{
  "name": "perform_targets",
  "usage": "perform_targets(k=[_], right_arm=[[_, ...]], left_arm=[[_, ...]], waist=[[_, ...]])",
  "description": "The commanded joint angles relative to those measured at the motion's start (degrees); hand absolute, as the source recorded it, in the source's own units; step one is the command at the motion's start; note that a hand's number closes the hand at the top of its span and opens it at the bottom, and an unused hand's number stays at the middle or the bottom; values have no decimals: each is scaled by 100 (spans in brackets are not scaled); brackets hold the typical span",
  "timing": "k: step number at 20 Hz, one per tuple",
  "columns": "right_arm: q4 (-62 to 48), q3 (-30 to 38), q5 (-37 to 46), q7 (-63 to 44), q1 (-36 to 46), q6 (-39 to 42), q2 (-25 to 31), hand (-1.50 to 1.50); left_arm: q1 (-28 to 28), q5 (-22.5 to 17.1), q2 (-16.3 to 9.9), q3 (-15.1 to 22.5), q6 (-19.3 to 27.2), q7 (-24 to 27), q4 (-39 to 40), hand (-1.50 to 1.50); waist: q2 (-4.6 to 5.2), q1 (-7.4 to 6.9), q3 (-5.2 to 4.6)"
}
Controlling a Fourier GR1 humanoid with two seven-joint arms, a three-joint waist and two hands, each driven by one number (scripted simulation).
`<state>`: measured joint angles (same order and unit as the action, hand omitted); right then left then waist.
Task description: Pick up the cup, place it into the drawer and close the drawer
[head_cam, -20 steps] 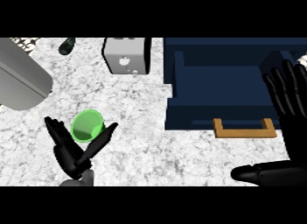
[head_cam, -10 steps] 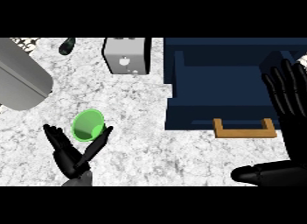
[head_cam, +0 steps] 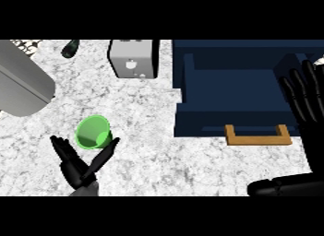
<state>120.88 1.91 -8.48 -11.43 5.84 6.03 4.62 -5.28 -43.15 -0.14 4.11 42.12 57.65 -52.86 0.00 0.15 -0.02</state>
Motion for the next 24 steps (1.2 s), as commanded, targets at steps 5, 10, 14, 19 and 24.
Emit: perform_targets(k=[5, 10, 14, 19, 24], right_arm=[[-178, -270, 288, 299, -122, -7, -183, -150], [170, -55, 15, 289, -556, 228, -53, -150], [-413, 143, -93, 400, 48, 171, -26, -150], [-292, 459, -405, -60, 231, 284, 294, -150], [57, 201, -318, 61, -226, 272, 79, -150]], left_arm=[[-290, 29, -6, -343, -925, 570, 943, -150], [-656, -691, 12, 103, -394, 634, 825, -150], [-566, -298, -132, -490, -1085, 414, 855, -150], [-1209, -430, 10, -724, -1785, 825, 1865, -150], [-939, -342, -98, -629, -2625, 813, 1753, -150]], waist=[[3, -7, 0], [-1, 17, 0], [1, -14, 2], [10, 21, -2], [3, 12, 0]])
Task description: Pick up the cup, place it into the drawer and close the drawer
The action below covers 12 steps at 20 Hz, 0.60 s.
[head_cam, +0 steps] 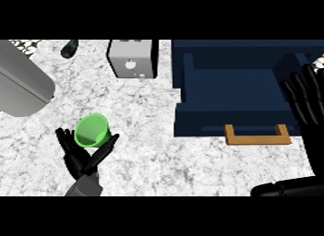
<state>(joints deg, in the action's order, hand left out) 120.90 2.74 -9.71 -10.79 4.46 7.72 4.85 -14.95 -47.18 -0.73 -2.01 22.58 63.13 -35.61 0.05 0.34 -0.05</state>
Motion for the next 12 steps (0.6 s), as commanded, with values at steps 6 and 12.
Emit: perform_targets(k=[6, 12], right_arm=[[-373, -30, 184, 180, 186, -28, -35, -150], [-536, 205, -46, 42, 626, -16, 100, -150]], left_arm=[[-350, 84, 68, 20, -807, 691, 350, 150], [-616, 396, -53, -427, -441, 1161, 699, 150]], waist=[[3, -15, 2], [19, -2, -1]])
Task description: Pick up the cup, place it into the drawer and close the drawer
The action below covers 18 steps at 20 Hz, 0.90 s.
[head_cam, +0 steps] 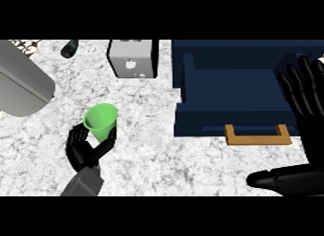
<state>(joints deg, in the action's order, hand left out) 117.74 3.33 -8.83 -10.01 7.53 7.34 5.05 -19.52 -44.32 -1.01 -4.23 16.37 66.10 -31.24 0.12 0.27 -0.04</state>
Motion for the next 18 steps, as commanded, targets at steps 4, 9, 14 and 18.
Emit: perform_targets(k=[4, 9, 14, 18], right_arm=[[-158, 58, 48, 207, -117, 40, 1, -150], [110, 16, 41, -114, 34, -76, 5, -150], [219, -44, 118, 8, -260, -62, -59, -150], [-91, 8, 49, -10, -23, -11, -2, -150]], left_arm=[[-168, 319, -319, -137, -240, 742, 296, 150], [-83, 1132, -1132, 1140, -1916, -663, -127, 150], [304, 1092, -1214, 1257, -2572, -604, -1104, 150], [227, 1336, -1377, 1505, -2415, -999, -1796, 150]], waist=[[11, 24, 0], [1, 1, 1], [-42, -100, 10], [-28, -91, 9]])
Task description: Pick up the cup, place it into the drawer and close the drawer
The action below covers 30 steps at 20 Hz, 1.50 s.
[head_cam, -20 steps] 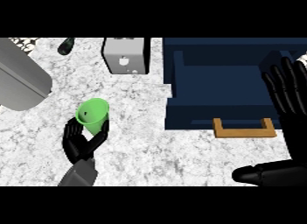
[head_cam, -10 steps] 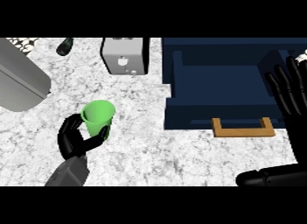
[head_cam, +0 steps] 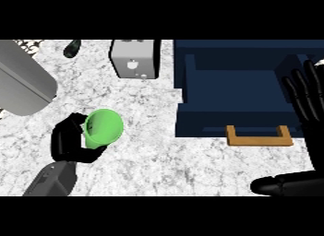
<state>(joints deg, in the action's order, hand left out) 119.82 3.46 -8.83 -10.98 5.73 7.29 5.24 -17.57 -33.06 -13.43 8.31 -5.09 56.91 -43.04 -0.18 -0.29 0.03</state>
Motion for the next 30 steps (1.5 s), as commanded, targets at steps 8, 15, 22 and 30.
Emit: perform_targets(k=[8, 15, 22, 30], right_arm=[[26, 49, -10, 13, -81, 41, 25, -150], [172, 234, -231, -89, -185, 117, 119, -150], [73, 86, -93, -108, 33, 16, 28, -150], [-297, 104, 78, 485, -245, 113, -90, -150]], left_arm=[[-258, 156, -48, 377, 296, -1817, -2329, 150], [-774, 341, 313, 418, 1520, -3119, -3701, 150], [-1933, 784, 431, 349, 2057, -4197, -3835, 150], [-2797, 1347, 698, 109, 2039, -4424, -3001, 150]], waist=[[12, 31, -1], [2, 45, 0], [7, 46, 0], [20, 68, -1]])
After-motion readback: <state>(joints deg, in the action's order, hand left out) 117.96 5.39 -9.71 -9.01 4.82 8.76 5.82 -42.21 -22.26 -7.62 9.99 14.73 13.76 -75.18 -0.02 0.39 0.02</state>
